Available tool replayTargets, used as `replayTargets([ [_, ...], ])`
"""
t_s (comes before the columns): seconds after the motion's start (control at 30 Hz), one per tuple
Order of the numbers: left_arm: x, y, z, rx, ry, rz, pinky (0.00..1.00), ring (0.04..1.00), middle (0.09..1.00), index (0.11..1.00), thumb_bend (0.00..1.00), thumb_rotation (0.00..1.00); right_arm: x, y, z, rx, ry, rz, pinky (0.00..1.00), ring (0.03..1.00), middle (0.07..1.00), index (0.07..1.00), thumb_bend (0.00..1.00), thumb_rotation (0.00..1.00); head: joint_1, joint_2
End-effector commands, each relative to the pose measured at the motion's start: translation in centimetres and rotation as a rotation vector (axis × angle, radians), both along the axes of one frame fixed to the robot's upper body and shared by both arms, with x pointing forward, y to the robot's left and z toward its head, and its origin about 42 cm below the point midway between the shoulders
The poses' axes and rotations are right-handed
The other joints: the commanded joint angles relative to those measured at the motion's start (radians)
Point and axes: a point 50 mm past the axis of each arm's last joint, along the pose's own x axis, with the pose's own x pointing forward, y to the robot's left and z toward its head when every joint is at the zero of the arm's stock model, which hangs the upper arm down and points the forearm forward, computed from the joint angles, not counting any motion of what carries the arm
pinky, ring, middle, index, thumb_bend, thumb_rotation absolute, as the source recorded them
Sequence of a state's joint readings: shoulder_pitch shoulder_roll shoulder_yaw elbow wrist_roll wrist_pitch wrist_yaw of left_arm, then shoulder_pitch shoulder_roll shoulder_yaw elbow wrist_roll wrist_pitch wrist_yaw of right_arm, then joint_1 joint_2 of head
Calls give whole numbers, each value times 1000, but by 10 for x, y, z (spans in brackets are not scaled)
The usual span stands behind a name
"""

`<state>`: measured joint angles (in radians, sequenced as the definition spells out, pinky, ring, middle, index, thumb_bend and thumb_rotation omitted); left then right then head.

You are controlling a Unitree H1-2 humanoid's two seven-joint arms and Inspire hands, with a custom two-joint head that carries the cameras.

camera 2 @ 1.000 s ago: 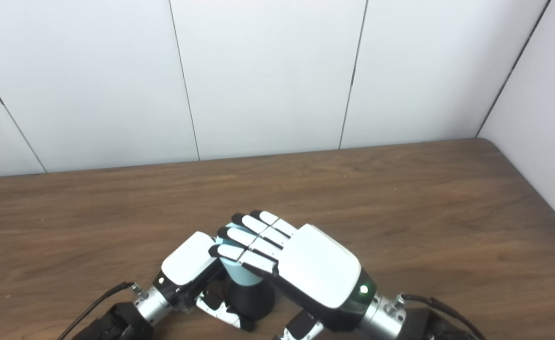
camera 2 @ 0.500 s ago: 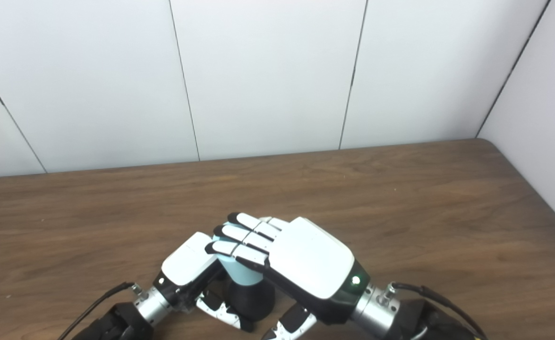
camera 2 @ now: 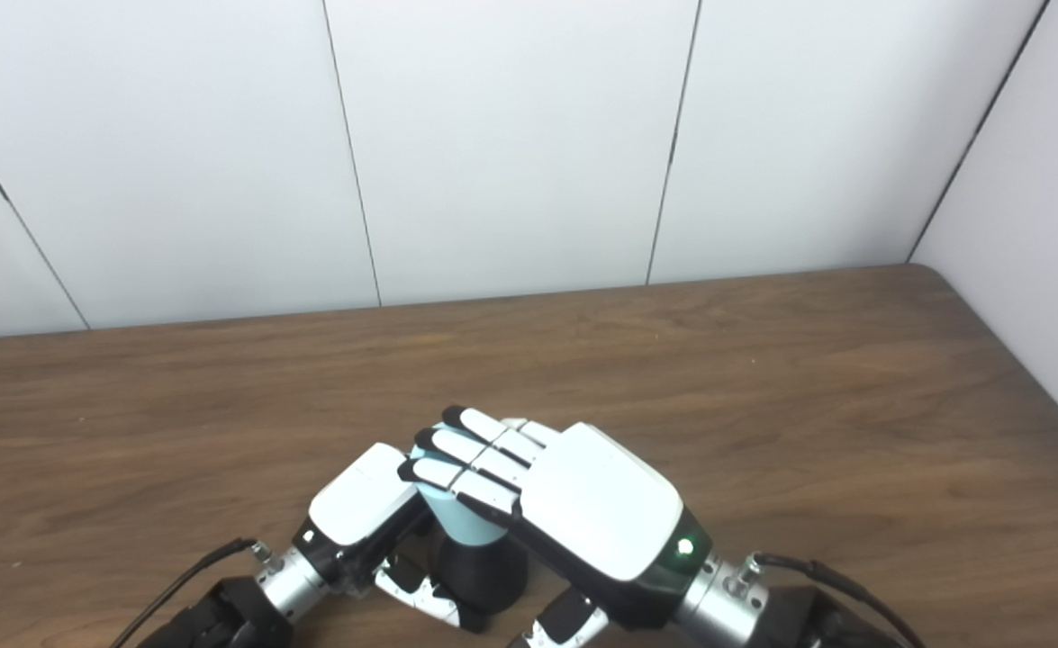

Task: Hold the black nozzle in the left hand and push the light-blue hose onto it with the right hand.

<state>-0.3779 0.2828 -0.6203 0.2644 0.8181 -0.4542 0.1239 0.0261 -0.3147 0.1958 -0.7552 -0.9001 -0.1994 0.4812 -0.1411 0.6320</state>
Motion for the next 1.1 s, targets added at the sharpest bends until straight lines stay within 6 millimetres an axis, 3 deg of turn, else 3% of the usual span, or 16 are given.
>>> replayTargets([
  [0.0, -26, 9, -42, 115, 123, -24, 295, 393, 492, 524, 498, 0, -5, -5, -25, -91, 124, -20, 854, 954, 965, 919, 962, 732, -1, 1],
  [0.17, -25, 10, -42, 117, 128, -25, 297, 396, 493, 521, 499, 0, -12, -4, -34, -80, 102, -41, 917, 994, 992, 941, 921, 748, -3, 0],
  [0.3, -25, 10, -43, 117, 133, -21, 291, 393, 490, 522, 499, 0, -20, -2, -43, -76, 81, -60, 953, 1000, 1000, 977, 817, 781, -3, -1],
  [0.53, -25, 9, -43, 114, 135, -26, 288, 390, 493, 520, 499, 0, -32, 5, -58, -85, 50, -90, 931, 1000, 1000, 994, 664, 804, -1, -1],
  [0.8, -24, 8, -43, 117, 139, -26, 307, 404, 504, 506, 500, 0, -31, 6, -59, -83, 36, -85, 939, 1000, 1000, 978, 657, 803, 0, -5],
  [0.97, -24, 7, -44, 119, 130, -20, 306, 399, 496, 518, 499, 0, -27, 6, -56, 66, -13, -66, 839, 956, 960, 922, 692, 700, -1, -9],
  [1.07, -23, 6, -44, 114, 131, -20, 307, 400, 495, 519, 499, 0, -23, 7, -50, 162, -60, -62, 931, 991, 993, 976, 718, 725, -1, -12],
])
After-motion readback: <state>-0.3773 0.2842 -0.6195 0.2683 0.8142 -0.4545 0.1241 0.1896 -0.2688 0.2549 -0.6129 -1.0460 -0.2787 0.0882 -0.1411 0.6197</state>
